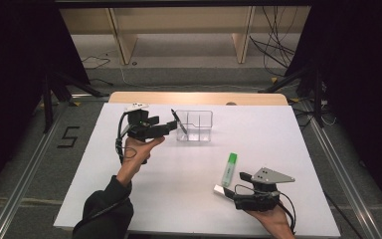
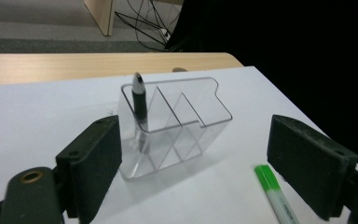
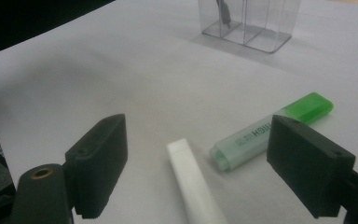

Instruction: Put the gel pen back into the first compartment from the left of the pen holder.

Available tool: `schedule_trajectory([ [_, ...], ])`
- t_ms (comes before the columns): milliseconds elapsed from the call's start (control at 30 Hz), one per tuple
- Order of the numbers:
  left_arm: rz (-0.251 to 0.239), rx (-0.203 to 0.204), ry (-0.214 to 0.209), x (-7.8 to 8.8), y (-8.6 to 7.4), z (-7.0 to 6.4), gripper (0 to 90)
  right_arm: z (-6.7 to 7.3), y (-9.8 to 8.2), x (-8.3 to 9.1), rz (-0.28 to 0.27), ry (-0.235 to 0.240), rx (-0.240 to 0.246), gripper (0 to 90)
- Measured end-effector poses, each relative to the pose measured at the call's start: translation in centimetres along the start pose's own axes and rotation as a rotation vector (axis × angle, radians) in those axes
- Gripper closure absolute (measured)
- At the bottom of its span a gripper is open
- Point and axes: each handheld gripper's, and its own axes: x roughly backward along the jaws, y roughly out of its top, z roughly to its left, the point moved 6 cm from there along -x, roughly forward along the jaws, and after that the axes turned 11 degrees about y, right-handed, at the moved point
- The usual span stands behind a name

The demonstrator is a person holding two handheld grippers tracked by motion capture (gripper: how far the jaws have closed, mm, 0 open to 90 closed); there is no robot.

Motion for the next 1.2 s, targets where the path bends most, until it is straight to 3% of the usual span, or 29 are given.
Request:
schedule_trajectory([
  [267, 0.037, -0.019, -0.013, -0.5, -2.3, -1.3, 16.7, -0.5, -0.3, 0.6, -0.014, -0.016, -0.019, 21.5],
  [633, 0.105, -0.082, -0.021, -1.7, -4.7, -3.3, 16.0, -0.8, -0.7, 1.2, -0.022, -0.035, -0.032, 21.5],
  [1200, 0.154, -0.134, -0.047, -2.4, -6.4, -5.7, 15.9, -0.9, -1.1, 1.6, -0.025, -0.047, -0.035, 21.5],
])
